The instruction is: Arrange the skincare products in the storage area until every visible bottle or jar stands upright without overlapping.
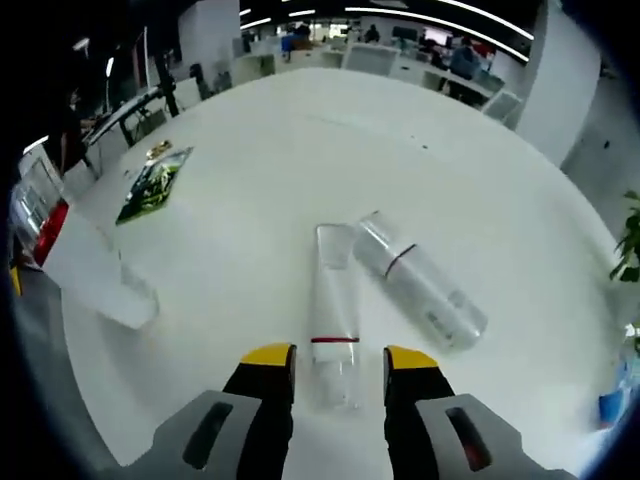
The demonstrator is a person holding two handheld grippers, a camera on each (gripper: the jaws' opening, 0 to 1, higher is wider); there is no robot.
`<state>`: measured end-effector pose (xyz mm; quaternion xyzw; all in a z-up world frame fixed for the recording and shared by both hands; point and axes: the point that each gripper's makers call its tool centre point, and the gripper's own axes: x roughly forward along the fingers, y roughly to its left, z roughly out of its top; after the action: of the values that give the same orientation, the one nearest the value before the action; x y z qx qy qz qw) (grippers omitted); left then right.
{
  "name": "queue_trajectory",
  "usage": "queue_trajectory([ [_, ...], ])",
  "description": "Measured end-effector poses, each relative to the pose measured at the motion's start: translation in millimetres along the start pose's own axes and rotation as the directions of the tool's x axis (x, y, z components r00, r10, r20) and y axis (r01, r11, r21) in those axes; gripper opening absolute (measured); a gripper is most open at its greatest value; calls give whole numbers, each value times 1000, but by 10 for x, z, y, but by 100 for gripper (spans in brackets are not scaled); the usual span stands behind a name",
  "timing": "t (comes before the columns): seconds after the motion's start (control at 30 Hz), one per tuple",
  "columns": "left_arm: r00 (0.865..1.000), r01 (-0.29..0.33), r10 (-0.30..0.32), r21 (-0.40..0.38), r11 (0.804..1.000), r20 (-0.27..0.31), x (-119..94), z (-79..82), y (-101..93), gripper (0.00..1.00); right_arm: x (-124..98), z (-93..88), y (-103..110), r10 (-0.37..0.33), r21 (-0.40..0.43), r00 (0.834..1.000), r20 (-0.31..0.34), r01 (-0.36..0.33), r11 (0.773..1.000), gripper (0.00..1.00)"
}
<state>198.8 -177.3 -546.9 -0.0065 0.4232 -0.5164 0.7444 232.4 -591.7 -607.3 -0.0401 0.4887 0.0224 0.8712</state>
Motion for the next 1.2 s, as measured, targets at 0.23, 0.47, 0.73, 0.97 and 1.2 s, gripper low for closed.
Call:
queue_trajectory([
  [0.23, 1000, 0, 0, -4, 1000, -1, -2, -13, 10, 95, 27, -92, -29, 7, -52, 998, -56, -10, 999, 29],
  [0.47, 1000, 5, -5, -1, 1000, -8, 11, -24, 1, 94, 46, -40, 16, 8, -166, 1000, -11, -10, 986, 15],
  [0.73, 1000, 15, -15, 2, 1000, -9, 35, -15, -37, 94, 23, -51, 105, 33, -123, 999, 33, -29, 992, 14],
  [0.97, 1000, 12, -12, 7, 1000, -8, 9, -9, -29, 94, 14, -67, 94, 20, -109, 999, 38, -16, 994, 12],
  [1.2, 1000, 9, -9, 17, 1000, 7, -45, 60, -18, 94, 4, -126, 132, 0, -83, 999, 47, 4, 997, 11],
])
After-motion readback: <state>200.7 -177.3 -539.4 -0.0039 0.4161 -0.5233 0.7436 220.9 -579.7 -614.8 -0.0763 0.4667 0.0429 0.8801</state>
